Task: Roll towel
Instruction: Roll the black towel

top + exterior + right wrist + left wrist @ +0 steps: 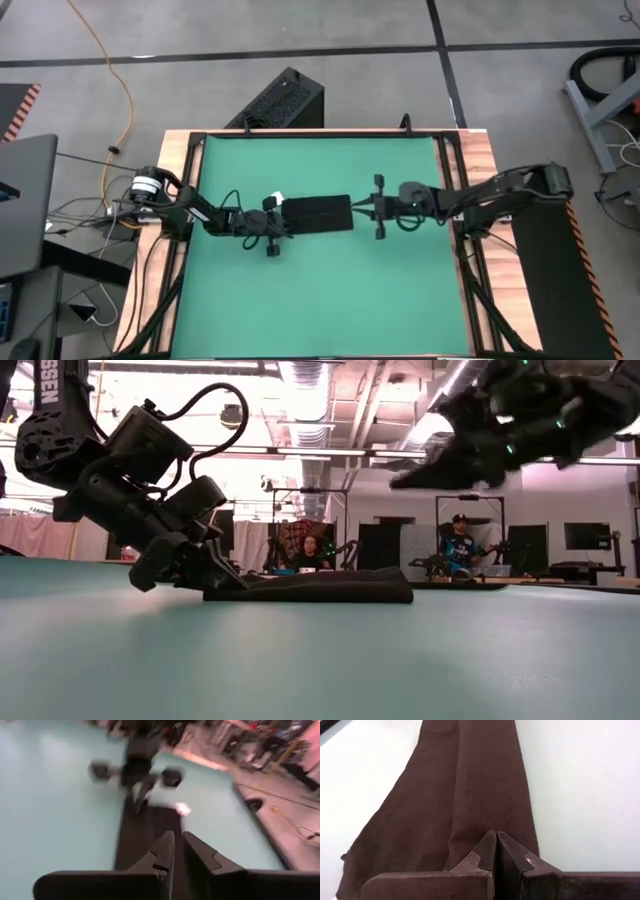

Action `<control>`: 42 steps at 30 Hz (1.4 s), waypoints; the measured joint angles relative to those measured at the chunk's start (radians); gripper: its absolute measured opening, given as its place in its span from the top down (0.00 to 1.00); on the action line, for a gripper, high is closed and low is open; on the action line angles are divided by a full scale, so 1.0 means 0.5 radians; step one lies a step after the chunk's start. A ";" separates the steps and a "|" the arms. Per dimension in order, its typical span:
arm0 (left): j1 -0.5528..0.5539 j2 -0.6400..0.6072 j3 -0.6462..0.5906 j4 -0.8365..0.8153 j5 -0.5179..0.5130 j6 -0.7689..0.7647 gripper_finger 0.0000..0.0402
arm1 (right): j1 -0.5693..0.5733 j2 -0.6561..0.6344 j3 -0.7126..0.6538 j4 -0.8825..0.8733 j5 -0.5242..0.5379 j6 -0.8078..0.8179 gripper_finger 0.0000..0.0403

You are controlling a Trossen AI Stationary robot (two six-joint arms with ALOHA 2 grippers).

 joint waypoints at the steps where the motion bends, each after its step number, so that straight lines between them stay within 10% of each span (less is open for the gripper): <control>1: 0.010 -0.001 0.000 -0.003 0.014 0.000 1.00 | 0.001 0.042 -0.024 0.020 -0.001 -0.043 0.84; 15: 0.114 -0.001 0.001 -0.008 0.142 0.034 1.00 | 0.008 0.748 0.231 0.008 -0.095 -0.350 0.37; 34: 0.303 -0.003 0.004 -0.120 0.230 0.138 1.00 | -0.141 1.382 0.304 0.032 -0.162 -0.067 0.37; 42: 0.354 -0.002 0.002 -0.117 0.357 0.172 1.00 | -0.184 1.262 0.269 0.115 -0.331 0.017 0.37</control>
